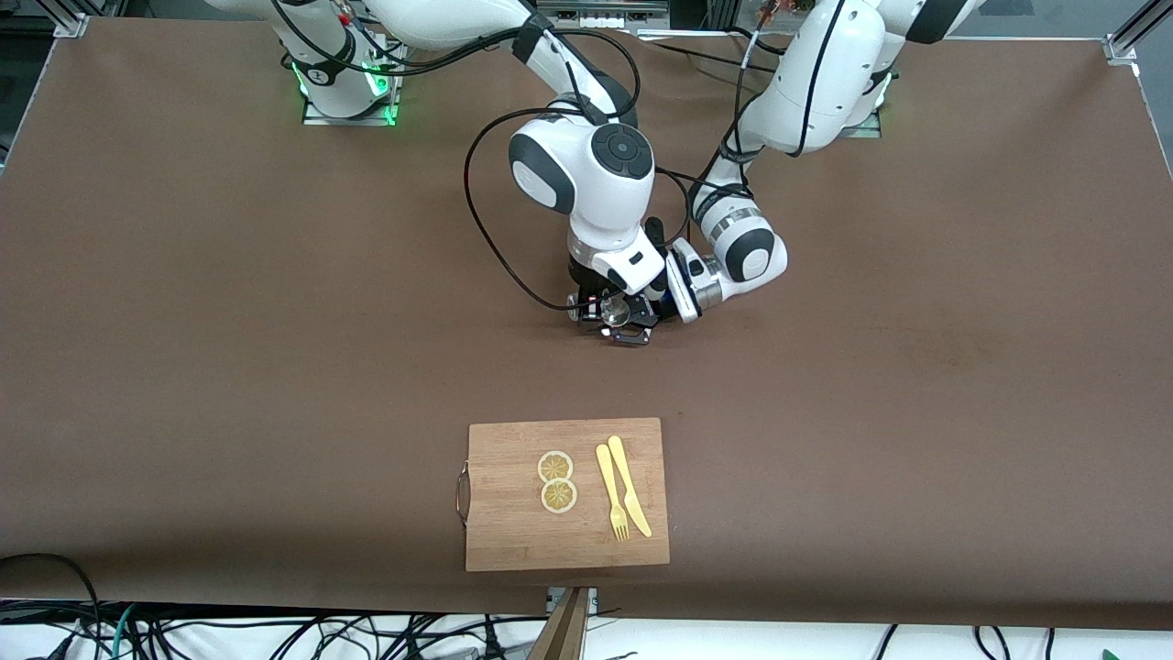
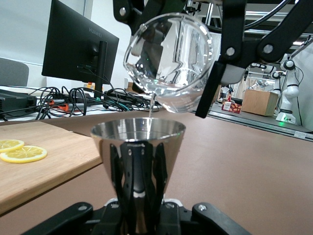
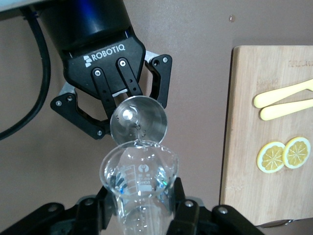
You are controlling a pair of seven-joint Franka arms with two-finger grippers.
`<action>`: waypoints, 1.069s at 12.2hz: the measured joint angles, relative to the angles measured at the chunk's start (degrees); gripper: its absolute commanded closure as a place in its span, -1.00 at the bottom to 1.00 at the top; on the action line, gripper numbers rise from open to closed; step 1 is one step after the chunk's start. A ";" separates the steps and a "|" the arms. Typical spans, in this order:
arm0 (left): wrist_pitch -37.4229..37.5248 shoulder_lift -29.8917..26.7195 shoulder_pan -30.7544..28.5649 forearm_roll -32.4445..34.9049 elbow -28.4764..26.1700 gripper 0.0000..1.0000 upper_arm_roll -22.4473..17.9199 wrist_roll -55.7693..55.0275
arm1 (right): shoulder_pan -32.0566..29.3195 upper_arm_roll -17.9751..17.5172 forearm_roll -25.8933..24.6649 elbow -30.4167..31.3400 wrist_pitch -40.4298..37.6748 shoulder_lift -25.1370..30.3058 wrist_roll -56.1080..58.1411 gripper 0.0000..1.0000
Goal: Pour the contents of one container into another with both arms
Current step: 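Tilt the beaker with the right gripper, pouring into the jigger, then tilt the beaker upright and move both grippers apart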
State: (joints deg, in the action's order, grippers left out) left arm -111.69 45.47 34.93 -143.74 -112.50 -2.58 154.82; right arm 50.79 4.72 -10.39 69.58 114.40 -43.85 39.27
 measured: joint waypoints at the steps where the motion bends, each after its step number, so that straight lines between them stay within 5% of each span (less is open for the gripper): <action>1: -0.18 0.01 0.00 -0.01 0.00 1.00 -0.02 0.00 | -0.04 0.06 0.00 0.02 0.01 -0.01 0.00 0.46; 7: -0.35 0.01 0.00 -0.02 0.13 1.00 -0.27 0.00 | -0.35 0.27 0.29 0.09 0.02 -0.04 -0.11 0.46; 13: -0.47 0.01 -0.02 -0.05 0.36 1.00 -0.92 0.00 | -4.02 1.48 13.36 0.12 0.12 -0.07 3.65 0.44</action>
State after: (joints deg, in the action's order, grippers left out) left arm -112.16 45.48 34.92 -143.79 -112.14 -3.51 154.82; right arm 46.77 6.20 2.97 69.70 114.52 -43.92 42.93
